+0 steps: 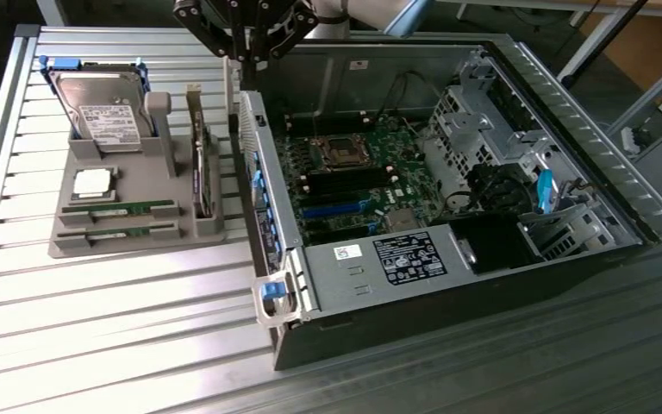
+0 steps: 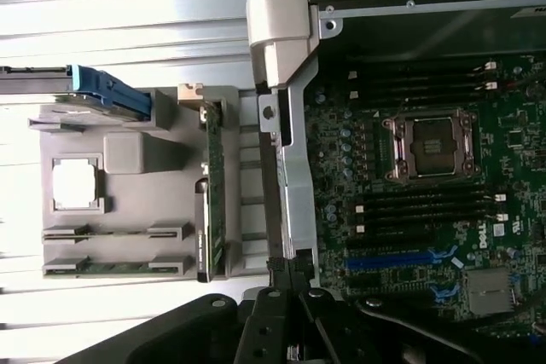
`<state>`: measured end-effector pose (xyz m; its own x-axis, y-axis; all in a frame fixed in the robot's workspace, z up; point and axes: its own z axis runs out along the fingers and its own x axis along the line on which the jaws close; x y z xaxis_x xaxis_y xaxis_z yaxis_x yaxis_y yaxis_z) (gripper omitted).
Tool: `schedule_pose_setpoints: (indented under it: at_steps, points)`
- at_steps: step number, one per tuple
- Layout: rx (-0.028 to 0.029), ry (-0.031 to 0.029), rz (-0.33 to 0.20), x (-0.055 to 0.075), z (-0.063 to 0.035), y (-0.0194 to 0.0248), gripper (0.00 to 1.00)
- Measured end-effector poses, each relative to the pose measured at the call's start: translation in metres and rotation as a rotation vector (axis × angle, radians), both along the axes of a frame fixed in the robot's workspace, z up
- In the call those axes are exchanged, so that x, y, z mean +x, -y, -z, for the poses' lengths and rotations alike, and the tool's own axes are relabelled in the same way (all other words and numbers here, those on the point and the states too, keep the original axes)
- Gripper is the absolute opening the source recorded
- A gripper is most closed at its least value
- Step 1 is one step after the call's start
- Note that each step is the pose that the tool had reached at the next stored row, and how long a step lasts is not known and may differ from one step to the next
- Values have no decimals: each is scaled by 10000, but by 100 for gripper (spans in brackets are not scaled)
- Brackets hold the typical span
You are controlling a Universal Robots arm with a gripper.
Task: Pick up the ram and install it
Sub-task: 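Reach for the ram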
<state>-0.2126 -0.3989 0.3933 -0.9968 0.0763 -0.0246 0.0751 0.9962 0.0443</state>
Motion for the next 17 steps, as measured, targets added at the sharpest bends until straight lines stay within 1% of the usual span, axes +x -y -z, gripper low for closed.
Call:
schedule_pose_setpoints:
  at_steps: [8, 17]
  points:
    - [1, 1, 0, -87, 0, 0, 9]
    - [0, 0, 0, -231, 0, 0, 9]
